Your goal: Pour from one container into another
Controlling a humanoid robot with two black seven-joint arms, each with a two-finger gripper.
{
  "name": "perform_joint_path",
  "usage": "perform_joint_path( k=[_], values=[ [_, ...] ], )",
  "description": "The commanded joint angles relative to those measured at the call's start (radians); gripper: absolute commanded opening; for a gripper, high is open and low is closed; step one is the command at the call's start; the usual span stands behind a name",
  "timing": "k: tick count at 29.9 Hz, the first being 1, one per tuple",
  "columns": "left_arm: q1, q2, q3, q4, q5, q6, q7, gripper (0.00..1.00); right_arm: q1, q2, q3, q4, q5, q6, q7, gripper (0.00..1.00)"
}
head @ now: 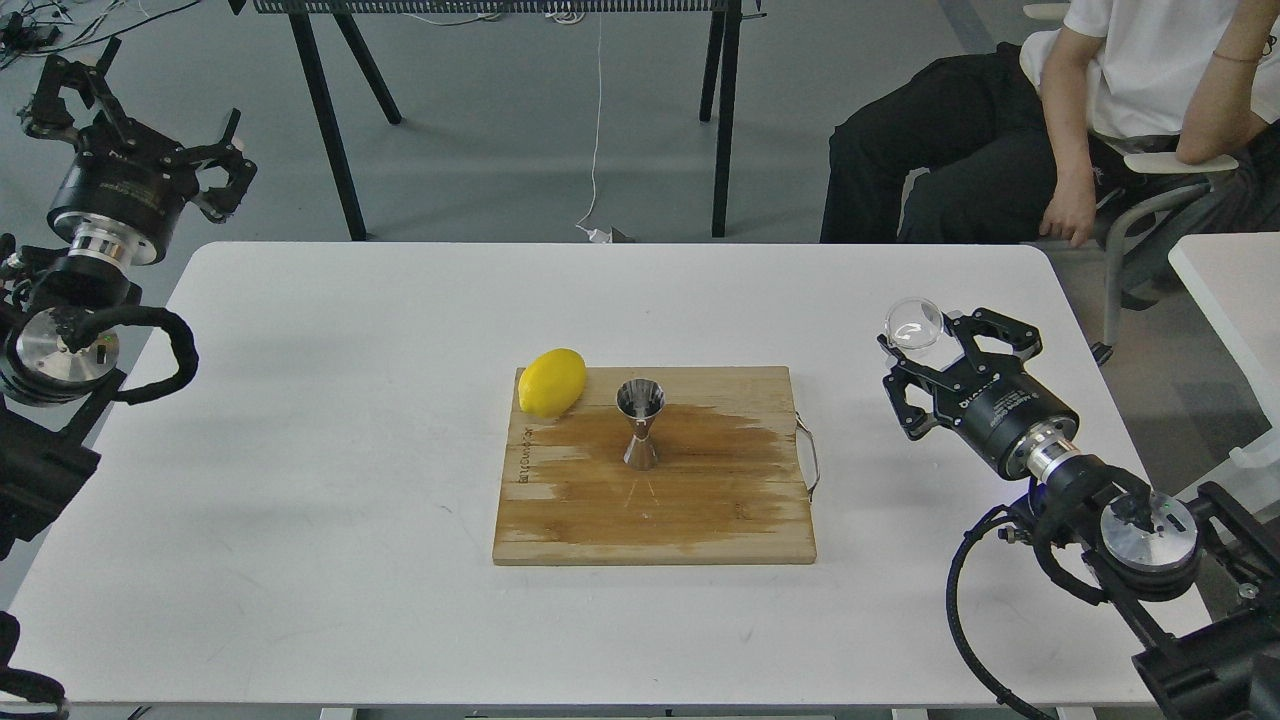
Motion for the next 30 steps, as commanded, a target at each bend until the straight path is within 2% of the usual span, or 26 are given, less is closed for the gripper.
perform_joint_path(
  k=[1, 7, 10, 17, 22, 26, 30],
  values=[
    [0.001, -0.004, -0.002, 0.0, 0.0, -0.004, -0.002, 1.0, 0.001, 0.004, 0.008, -0.138, 0.033, 0.088, -0.004, 0.35],
    [0.003, -0.01, -0.002, 0.001, -0.003, -0.004, -0.002, 1.0, 0.007, 0.034, 0.008, -0.275, 0.184, 0.155, -0.047, 0.35],
    [0.003, -0.01, -0.002, 0.001, -0.005, -0.003, -0.002, 1.0, 0.012, 0.047, 0.01, -0.335, 0.227, 0.187, -0.049, 0.35],
    [0.003, -0.011, -0.002, 0.001, -0.005, -0.003, -0.002, 1.0, 0.023, 0.09, 0.03, -0.407, 0.273, 0.191, -0.047, 0.37],
    [0.003, -0.011, -0.002, 0.001, -0.003, -0.001, -0.003, 1.0, 0.087, 0.135, 0.008, -0.514, 0.27, 0.178, -0.044, 0.37],
    [0.003, -0.011, -0.002, 0.001, -0.003, 0.0, -0.003, 1.0, 0.095, 0.156, 0.008, -0.537, 0.27, 0.171, -0.043, 0.37],
    [0.006, -0.011, -0.002, 0.001, -0.003, 0.002, -0.003, 1.0, 0.119, 0.158, 0.007, -0.54, 0.267, 0.067, -0.035, 0.36]
  ],
)
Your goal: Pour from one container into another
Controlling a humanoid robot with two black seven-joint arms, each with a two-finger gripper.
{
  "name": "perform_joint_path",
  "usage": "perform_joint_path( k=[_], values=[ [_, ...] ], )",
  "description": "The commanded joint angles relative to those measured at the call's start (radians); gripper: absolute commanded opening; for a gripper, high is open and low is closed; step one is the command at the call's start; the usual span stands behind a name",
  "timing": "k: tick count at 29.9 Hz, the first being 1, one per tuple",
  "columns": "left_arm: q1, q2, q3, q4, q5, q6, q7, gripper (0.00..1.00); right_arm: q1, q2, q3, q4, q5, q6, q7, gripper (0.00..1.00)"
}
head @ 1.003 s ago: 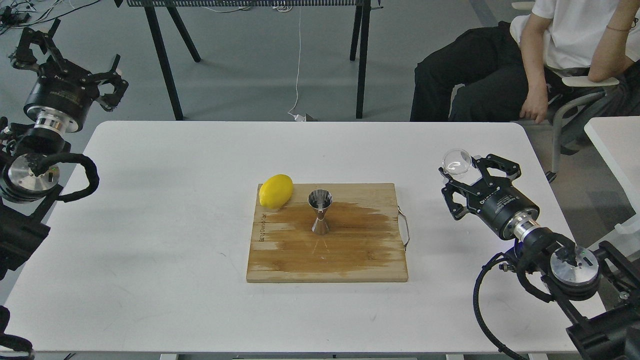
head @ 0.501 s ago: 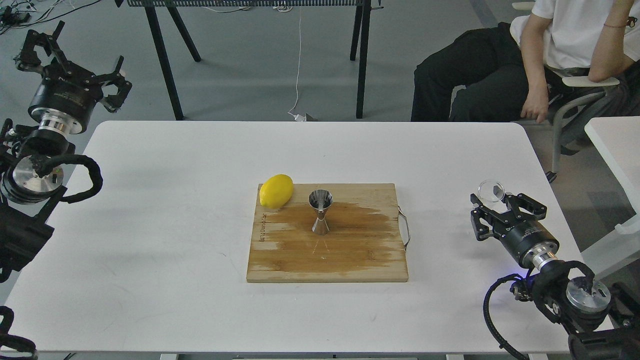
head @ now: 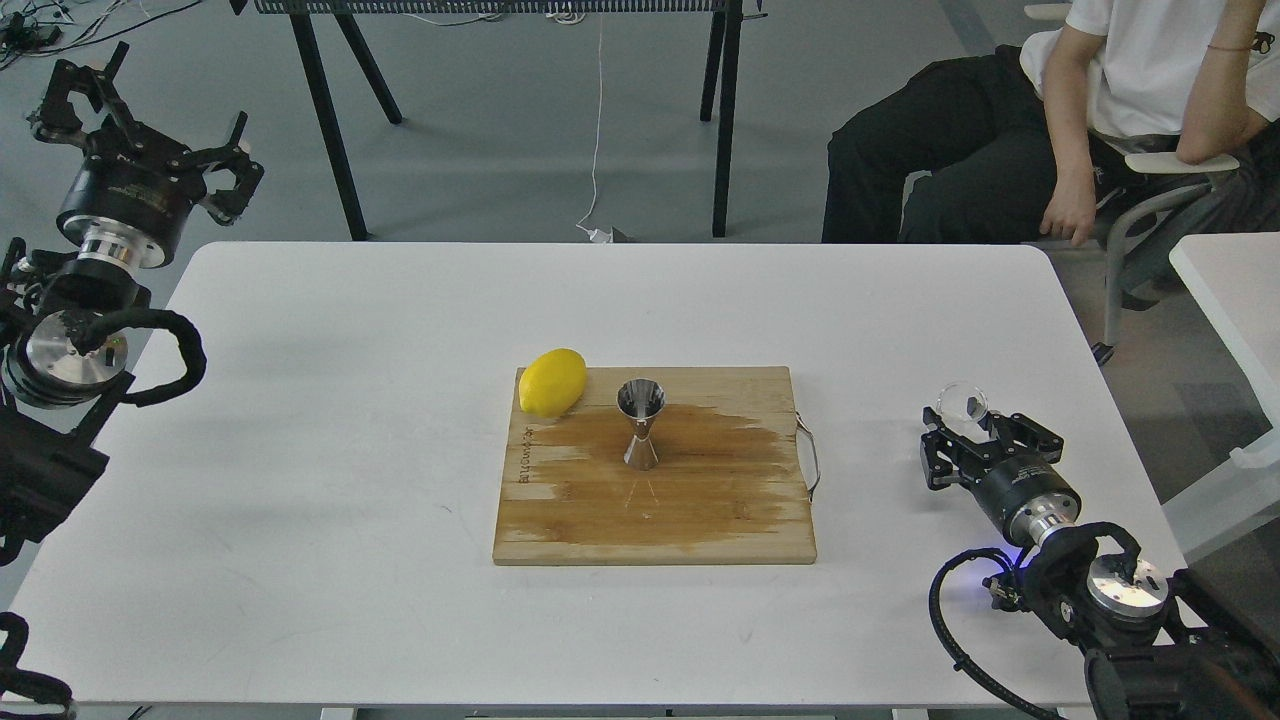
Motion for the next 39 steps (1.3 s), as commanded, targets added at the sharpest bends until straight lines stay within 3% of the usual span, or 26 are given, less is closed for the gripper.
perform_joint_path(
  k=[1, 16, 20, 31, 32, 34, 39],
  values=[
    [0.004, 0.0, 0.0, -0.001, 0.0, 0.002, 0.0, 1.0, 0.026, 0.003, 0.0, -0.008, -0.002, -0.084, 0.007, 0.36],
    [0.002, 0.002, 0.002, -0.001, 0.0, 0.004, 0.0, 1.0, 0.051, 0.032, 0.0, -0.074, -0.005, -0.095, 0.007, 0.38],
    [0.002, 0.002, 0.002, -0.001, 0.0, 0.004, 0.0, 1.0, 0.051, 0.032, 0.0, -0.068, -0.005, -0.096, 0.005, 0.42],
    [0.002, 0.003, 0.002, -0.001, 0.0, 0.002, 0.0, 1.0, 0.048, 0.032, 0.01, -0.056, -0.002, -0.095, 0.004, 0.67],
    [0.002, 0.003, 0.002, -0.003, 0.0, 0.002, 0.002, 1.0, 0.046, 0.032, 0.015, -0.056, -0.002, -0.095, 0.004, 0.72],
    [0.002, 0.003, 0.002, -0.003, 0.0, 0.002, 0.002, 1.0, 0.045, 0.034, 0.021, -0.054, 0.001, -0.098, 0.005, 0.99],
    [0.002, 0.005, 0.002, -0.003, 0.0, 0.002, 0.002, 1.0, 0.028, 0.029, 0.024, -0.021, 0.003, -0.088, 0.005, 0.99]
  ],
)
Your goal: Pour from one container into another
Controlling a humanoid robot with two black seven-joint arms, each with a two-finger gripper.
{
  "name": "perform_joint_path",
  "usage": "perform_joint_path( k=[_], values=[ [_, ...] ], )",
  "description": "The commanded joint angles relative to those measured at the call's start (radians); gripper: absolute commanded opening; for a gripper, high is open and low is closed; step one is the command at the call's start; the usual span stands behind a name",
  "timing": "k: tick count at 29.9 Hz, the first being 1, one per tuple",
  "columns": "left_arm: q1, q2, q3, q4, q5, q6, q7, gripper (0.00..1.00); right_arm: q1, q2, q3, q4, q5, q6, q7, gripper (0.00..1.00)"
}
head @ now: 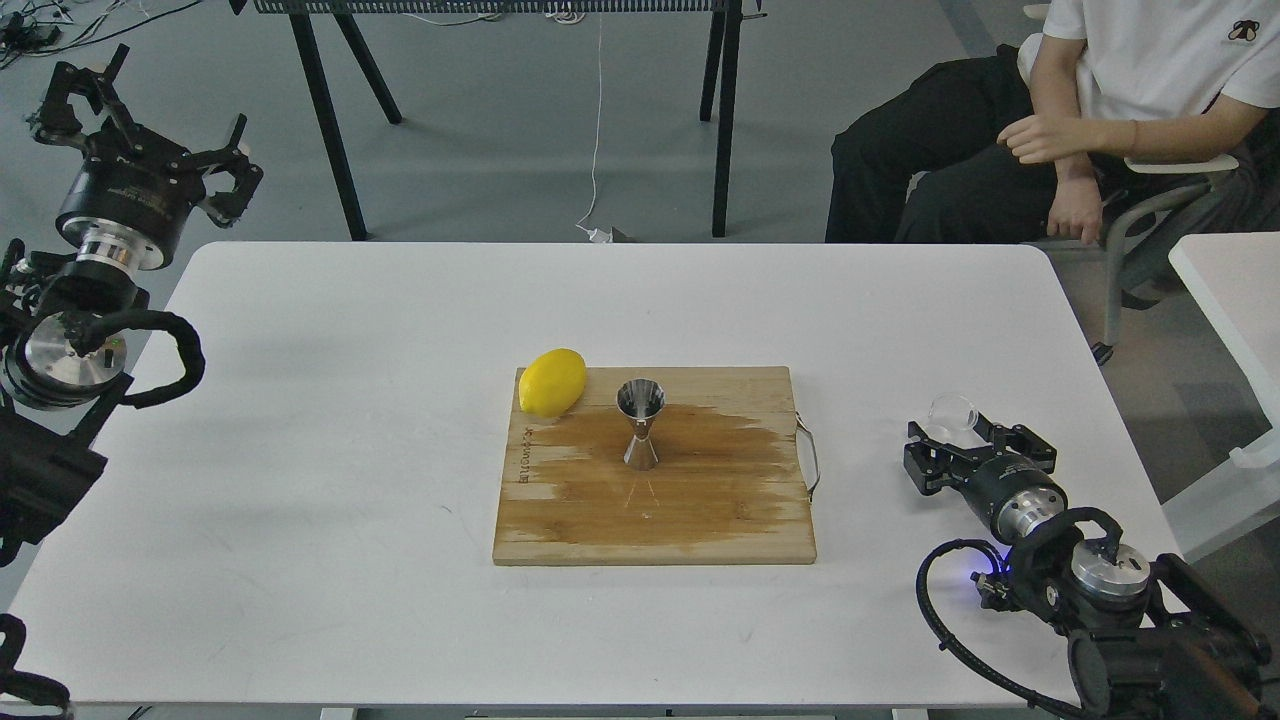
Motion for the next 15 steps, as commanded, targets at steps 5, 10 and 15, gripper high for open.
perform_joint_path(
  k=[5, 10, 15],
  values=[
    [0.0, 0.0, 0.0, -0.001, 0.0, -0.001, 0.0, 1.0, -0.049, -0.01, 0.025, 0.106, -0.001, 0.02, 0.002, 0.99],
    [0.0, 0.009, 0.0, -0.001, 0.0, -0.006, 0.0, 1.0, -0.052, -0.027, 0.033, 0.182, -0.003, 0.023, 0.009, 0.99],
    [0.0, 0.012, 0.0, -0.001, 0.0, -0.008, 0.0, 1.0, -0.036, -0.048, 0.077, 0.263, -0.009, 0.04, 0.009, 0.99]
  ],
)
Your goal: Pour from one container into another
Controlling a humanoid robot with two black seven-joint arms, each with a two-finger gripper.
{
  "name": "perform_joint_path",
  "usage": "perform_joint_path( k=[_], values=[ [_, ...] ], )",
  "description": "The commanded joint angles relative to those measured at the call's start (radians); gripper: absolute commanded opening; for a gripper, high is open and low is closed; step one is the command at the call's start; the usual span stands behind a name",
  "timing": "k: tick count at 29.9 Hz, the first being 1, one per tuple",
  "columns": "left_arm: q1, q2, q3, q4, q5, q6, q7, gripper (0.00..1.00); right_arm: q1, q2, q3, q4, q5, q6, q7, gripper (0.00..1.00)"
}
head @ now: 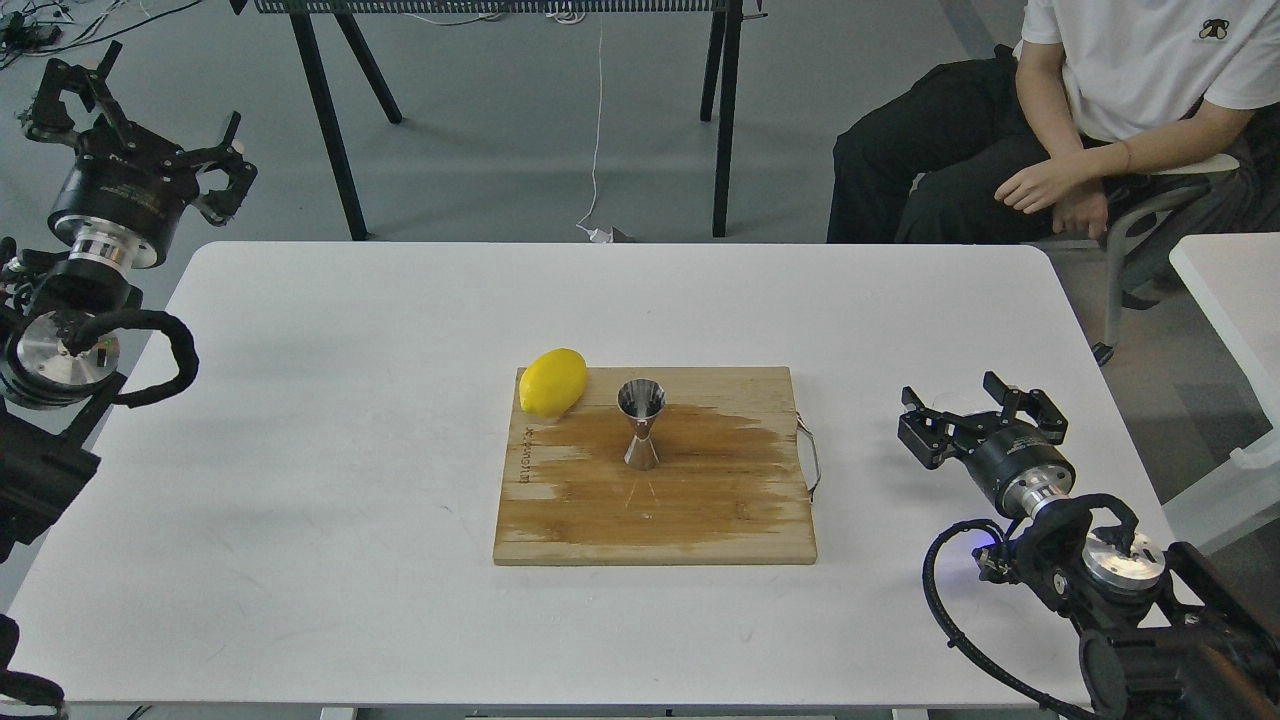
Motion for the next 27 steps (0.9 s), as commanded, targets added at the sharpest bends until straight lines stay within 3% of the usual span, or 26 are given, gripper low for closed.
perform_joint_path(
  k=[1, 5, 13, 27],
  values=[
    [0.0, 0.001, 0.0, 0.0, 0.0, -0.001, 0.0, 1.0, 0.013, -0.023, 0.02, 0.071, -0.008, 0.013, 0.0, 0.99],
    [0.0, -0.001, 0.0, 0.0, 0.0, -0.001, 0.001, 1.0, 0.065, -0.043, 0.019, 0.106, -0.014, 0.064, 0.0, 1.0],
    [0.003, -0.007, 0.0, 0.002, 0.0, -0.002, 0.001, 1.0, 0.26, -0.085, 0.009, 0.014, -0.2, 0.293, -0.002, 1.0],
    [0.003, -0.005, 0.0, 0.009, 0.0, -0.002, 0.003, 1.0, 0.372, -0.05, -0.001, -0.119, -0.263, 0.293, 0.006, 1.0]
  ],
)
